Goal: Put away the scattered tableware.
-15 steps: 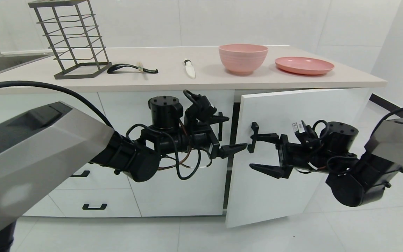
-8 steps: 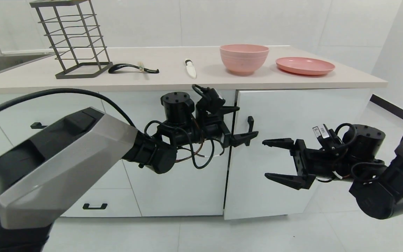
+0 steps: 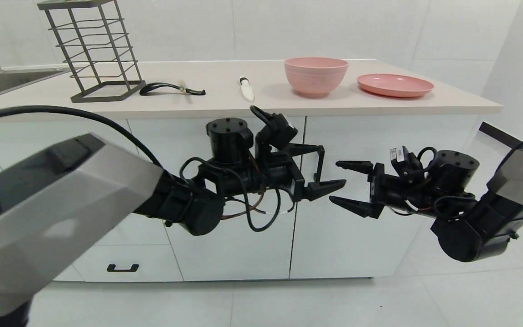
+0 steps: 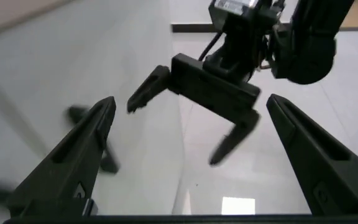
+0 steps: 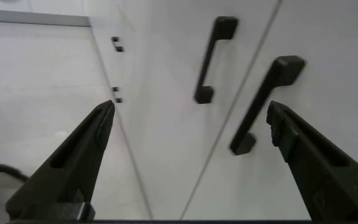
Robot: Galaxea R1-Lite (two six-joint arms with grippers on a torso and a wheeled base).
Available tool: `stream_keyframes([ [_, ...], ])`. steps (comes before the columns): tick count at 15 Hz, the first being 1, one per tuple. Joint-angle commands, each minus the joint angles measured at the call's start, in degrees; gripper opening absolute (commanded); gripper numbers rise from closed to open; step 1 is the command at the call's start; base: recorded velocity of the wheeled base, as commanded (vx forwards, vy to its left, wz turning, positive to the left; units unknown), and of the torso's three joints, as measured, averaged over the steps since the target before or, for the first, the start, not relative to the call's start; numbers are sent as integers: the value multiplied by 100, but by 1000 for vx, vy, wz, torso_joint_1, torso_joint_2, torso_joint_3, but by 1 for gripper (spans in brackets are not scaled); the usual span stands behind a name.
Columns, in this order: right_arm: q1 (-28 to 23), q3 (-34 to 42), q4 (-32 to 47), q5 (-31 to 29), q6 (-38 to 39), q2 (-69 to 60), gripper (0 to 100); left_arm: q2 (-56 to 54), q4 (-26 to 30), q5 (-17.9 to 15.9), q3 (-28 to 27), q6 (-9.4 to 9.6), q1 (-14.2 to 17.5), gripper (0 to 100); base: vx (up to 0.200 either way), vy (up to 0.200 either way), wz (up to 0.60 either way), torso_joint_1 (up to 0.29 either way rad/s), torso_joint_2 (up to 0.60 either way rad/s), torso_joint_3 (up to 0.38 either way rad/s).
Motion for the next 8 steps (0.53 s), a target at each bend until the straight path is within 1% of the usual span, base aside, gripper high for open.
stream_keyframes([
  [1, 114, -654, 20, -180, 27, 636, 100, -1022, 17, 208, 908, 10, -30, 100, 0, 0, 0, 0, 0, 0],
  [2, 175, -847, 29, -198, 36, 786, 100, -1189, 8, 410, 1155, 19, -21, 100, 0, 0, 0, 0, 0, 0],
  [3, 228, -1041, 47, -242, 54, 909, 100, -1312, 8, 559, 1366, 89, 5, 100, 0, 0, 0, 0, 0, 0],
  [4, 237, -1173, 99, -593, 63, 996, 100, -1417, 26, 665, 1541, 274, 49, 100, 0, 0, 0, 0, 0, 0],
  [5, 237, -1296, 108, -725, 98, 1102, 100, -1461, 17, 788, 1691, 441, 102, 100, 0, 0, 0, 0, 0, 0],
  [6, 254, -1427, 99, -663, 98, 1225, 100, -1461, -1, 823, 1779, 511, 110, 100, 0, 0, 0, 0, 0, 0],
  [8, 430, -1542, 91, -655, 107, 1410, 100, -1461, -36, 823, 1840, 546, 110, 100, 0, 0, 0, 0, 0, 0],
])
